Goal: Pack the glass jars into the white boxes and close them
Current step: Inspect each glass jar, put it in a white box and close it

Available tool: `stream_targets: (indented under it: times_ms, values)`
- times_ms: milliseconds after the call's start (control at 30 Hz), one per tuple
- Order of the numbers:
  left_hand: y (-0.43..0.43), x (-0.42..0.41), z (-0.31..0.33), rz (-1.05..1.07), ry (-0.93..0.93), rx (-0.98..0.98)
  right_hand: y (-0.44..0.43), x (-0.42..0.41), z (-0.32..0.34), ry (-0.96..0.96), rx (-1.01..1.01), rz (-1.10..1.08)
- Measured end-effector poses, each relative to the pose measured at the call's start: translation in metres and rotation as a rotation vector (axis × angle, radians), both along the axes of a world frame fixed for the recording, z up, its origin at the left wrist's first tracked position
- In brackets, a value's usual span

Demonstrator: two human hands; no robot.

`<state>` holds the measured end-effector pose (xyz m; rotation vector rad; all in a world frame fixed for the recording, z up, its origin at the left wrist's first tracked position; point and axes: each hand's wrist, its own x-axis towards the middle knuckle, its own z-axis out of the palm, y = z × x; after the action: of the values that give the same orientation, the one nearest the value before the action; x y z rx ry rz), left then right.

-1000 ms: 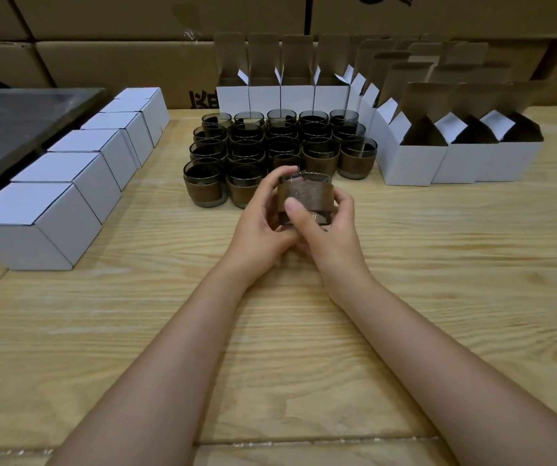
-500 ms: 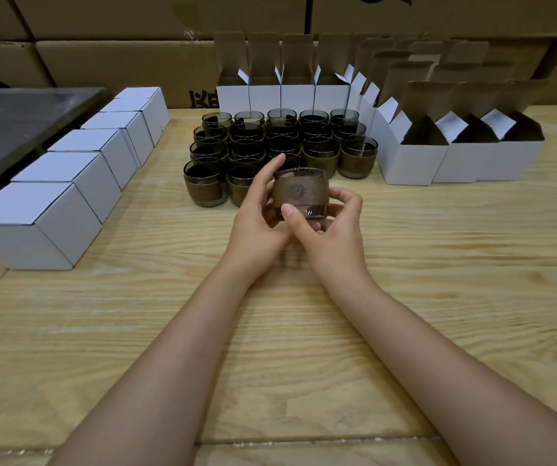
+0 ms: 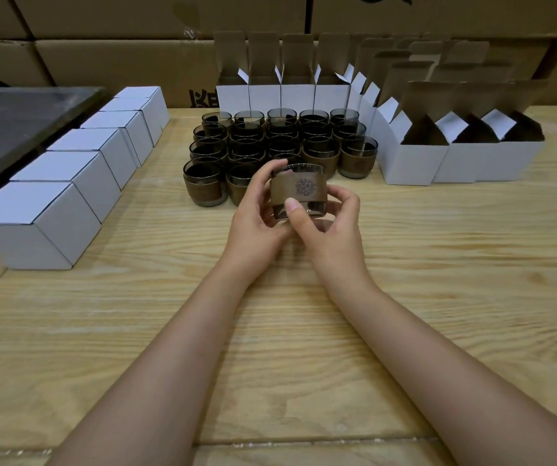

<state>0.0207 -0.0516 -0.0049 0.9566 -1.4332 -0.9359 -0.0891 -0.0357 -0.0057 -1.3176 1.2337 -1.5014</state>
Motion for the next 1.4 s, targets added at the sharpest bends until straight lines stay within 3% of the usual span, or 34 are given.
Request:
stream_targets:
  times_ms: [333, 867, 1400]
  values:
    - [-0.0036, -0.0021, -0.0025, -0.011, 0.025, -0.013, 0.0054, 0.0024, 0.0057, 0.158, 0.003, -0.078]
    - [-0.0014, -0.001, -0.0007, -0.01, -0.001, -0.017, 0.0007, -0.0008, 0.0023, -0.121, 0.082, 0.028]
    - [-0.0023, -0.0034, -0.0023, 0.017, -0.004, -0.017, 0.0043, -0.0007, 0.0036, 0.101, -0.019, -0.053]
